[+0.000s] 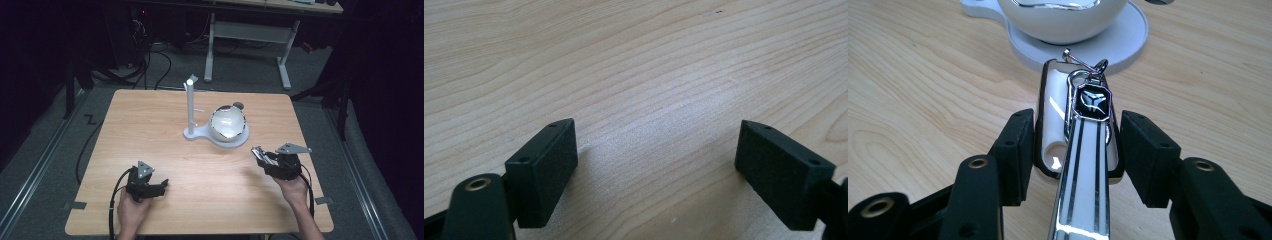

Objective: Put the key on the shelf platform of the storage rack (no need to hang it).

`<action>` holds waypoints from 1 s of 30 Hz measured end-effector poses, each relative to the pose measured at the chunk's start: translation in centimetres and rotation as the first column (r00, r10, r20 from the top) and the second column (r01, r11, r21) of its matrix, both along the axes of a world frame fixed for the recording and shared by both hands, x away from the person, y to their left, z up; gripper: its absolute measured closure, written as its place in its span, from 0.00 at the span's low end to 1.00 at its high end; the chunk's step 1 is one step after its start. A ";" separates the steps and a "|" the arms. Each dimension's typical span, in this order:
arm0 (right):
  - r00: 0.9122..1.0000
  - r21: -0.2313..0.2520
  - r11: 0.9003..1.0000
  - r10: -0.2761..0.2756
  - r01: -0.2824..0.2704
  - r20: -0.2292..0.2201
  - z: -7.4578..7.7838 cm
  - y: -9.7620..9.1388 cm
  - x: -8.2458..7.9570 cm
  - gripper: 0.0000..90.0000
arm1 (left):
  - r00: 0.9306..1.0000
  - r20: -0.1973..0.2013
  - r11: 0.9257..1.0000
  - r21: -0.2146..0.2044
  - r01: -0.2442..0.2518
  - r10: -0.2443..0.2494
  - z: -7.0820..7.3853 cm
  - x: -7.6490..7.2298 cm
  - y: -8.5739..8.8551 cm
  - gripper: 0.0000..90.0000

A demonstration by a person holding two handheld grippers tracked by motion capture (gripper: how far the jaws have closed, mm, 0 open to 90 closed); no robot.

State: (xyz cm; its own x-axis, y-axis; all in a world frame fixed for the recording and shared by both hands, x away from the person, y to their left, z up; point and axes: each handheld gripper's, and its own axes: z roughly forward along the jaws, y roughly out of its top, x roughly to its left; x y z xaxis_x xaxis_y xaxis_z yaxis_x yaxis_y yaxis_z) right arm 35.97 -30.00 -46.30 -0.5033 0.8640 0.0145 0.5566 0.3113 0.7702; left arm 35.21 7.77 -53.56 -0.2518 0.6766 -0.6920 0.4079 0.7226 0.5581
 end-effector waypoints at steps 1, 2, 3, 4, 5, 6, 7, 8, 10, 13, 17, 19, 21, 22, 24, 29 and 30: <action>1.000 0.000 1.000 0.000 0.000 0.000 0.0 0.0 0.0 0.55 | 1.000 0.000 1.000 0.000 -0.003 0.003 0.0 0.0 0.0 0.19; 1.000 -0.001 1.000 0.006 -0.006 0.001 0.1 0.1 0.0 0.55 | 1.000 0.000 1.000 0.001 -0.003 0.003 0.0 0.0 0.0 0.19; 1.000 0.003 1.000 0.012 -0.012 -0.001 0.3 0.2 -0.1 0.55 | 1.000 0.000 1.000 0.001 -0.003 0.003 0.0 0.0 0.0 0.19; 1.000 0.003 1.000 0.012 -0.012 -0.001 0.3 0.2 -0.1 0.55 | 1.000 0.000 1.000 0.001 -0.003 0.003 0.0 0.0 0.0 0.19; 1.000 0.002 1.000 0.018 -0.018 0.001 0.5 0.2 0.0 0.55 | 1.000 0.000 1.000 0.000 -0.001 0.001 0.0 0.0 0.0 0.19; 1.000 0.017 1.000 0.025 -0.024 -0.001 0.7 0.3 0.0 0.56 | 1.000 -0.001 1.000 -0.001 -0.002 0.002 0.0 0.0 0.0 0.19; 0.999 0.030 0.999 0.039 -0.038 -0.008 1.0 0.3 0.2 0.56 | 1.000 0.000 1.000 -0.001 -0.003 0.003 0.0 0.0 0.0 0.19; 0.998 0.035 0.998 0.055 -0.054 -0.018 1.4 0.4 0.6 0.56 | 1.000 0.005 1.000 0.009 0.004 -0.004 0.0 0.1 0.0 0.19; 0.998 0.043 0.997 0.058 -0.058 -0.020 1.5 0.5 0.7 0.56 | 1.000 0.009 1.000 0.013 0.008 -0.008 -0.1 0.2 0.0 0.19; 0.997 0.049 0.996 0.071 -0.070 -0.019 1.7 0.9 0.8 0.56 | 1.000 0.009 1.000 0.013 0.009 -0.009 -0.1 0.1 0.0 0.20; 0.997 0.049 0.996 0.078 -0.077 -0.018 2.1 1.3 1.3 0.56 | 1.000 0.005 1.000 0.007 -0.004 0.004 0.0 0.2 0.0 0.21; 0.996 0.052 0.995 0.082 -0.081 -0.021 2.7 1.3 1.7 0.56 | 1.000 0.005 1.000 0.007 -0.003 0.003 0.0 0.2 0.0 0.21; 0.996 0.043 0.996 0.084 -0.083 -0.017 2.8 1.2 1.8 0.56 | 1.000 0.006 1.000 0.007 -0.002 0.002 0.0 0.2 0.0 0.21; 0.996 0.035 0.996 0.082 -0.082 -0.016 3.2 1.2 2.1 0.56 | 1.000 0.006 1.000 0.007 -0.002 0.002 0.0 0.2 0.0 0.21; 0.997 0.055 0.995 0.081 -0.080 -0.008 3.7 1.1 2.5 0.56 | 1.000 0.007 1.000 0.008 -0.002 0.002 0.0 0.2 0.0 0.21; 0.996 0.077 0.993 0.088 -0.087 -0.006 4.8 1.4 3.5 0.56 | 1.000 -0.008 0.999 -0.034 0.010 -0.010 0.3 0.2 0.4 0.19; 0.996 0.075 0.993 0.090 -0.089 -0.003 4.9 1.6 3.7 0.56 | 1.000 -0.013 0.999 -0.044 0.005 -0.006 0.4 0.3 0.4 0.19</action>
